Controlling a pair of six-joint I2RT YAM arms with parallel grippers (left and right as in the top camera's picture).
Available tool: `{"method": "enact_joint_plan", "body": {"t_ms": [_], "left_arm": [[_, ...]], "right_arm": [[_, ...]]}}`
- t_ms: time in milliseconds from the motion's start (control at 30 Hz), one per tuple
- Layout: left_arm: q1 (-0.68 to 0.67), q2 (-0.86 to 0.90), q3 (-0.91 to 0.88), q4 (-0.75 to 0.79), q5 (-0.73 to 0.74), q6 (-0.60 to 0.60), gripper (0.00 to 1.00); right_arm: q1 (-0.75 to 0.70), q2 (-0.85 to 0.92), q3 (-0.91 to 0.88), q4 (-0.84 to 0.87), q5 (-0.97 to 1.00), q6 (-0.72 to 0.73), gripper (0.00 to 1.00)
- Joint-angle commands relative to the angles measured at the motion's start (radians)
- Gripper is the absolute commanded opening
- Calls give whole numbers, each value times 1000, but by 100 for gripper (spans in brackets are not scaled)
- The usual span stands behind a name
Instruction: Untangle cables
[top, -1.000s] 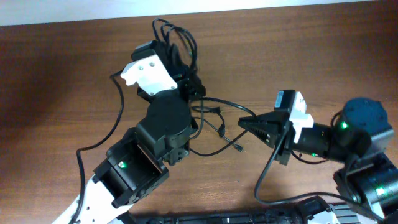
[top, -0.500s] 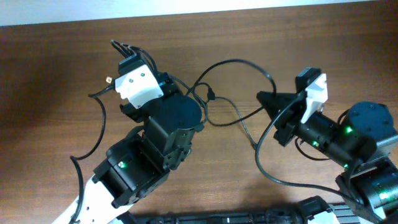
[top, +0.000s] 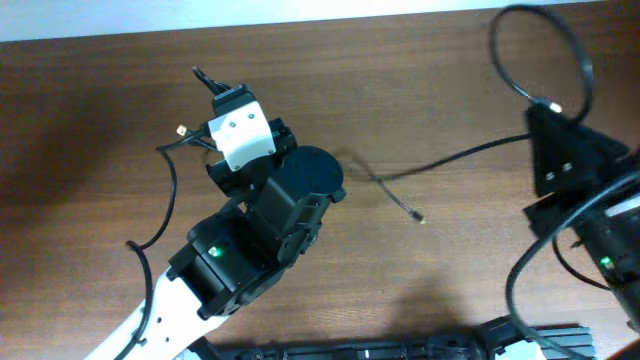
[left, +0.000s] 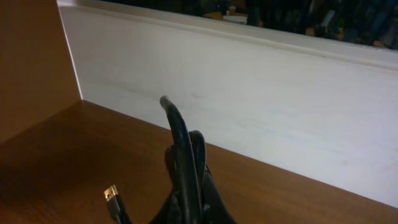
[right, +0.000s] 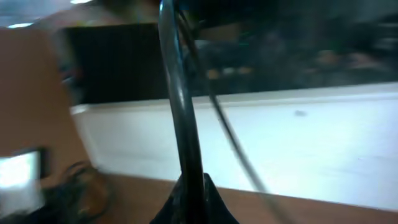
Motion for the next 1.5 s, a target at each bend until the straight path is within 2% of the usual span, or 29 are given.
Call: {"method": "enact_joint_plan", "body": {"t_ms": [0,267,433,600,767,1000,1100,1200,1300,1400,1467], "left_arm": [[2,-3,17,-1,37,18,0],[2,-3,17,-3,281,15,0],[2,-2,17,-7,435,15,0],[2,-2,17,-14,499,15,0],[2,-2,17,-23,507,15,0],[2,-2,17,-27,506,15,0],[2,-2,17,-28,506,15,0],[2,-2,17,-29,506,15,0],[2,-2,17,-28,506,15,0],[2,-2,17,-29,506,15,0],[2,-2,17,-29,506,15,0]], "right_arm": [[-4,10,9,-20,333,-3,4],[-4,32,9,-38,904,-164,4],[-4,51,9,-38,1153,-248,4],[-5,63,8,-37,1338,-266,4],[-5,65,8,-37,1344,-267,4],[-6,133,8,-37,1257,-423,4],[-31,202,8,-37,1254,-442,4],[-124,273,8,-37,1252,-441,4],[-314,355,8,-48,1154,-423,4],[-482,413,8,-98,1020,-299,4],[-622,447,8,-169,843,-144,4]]}}
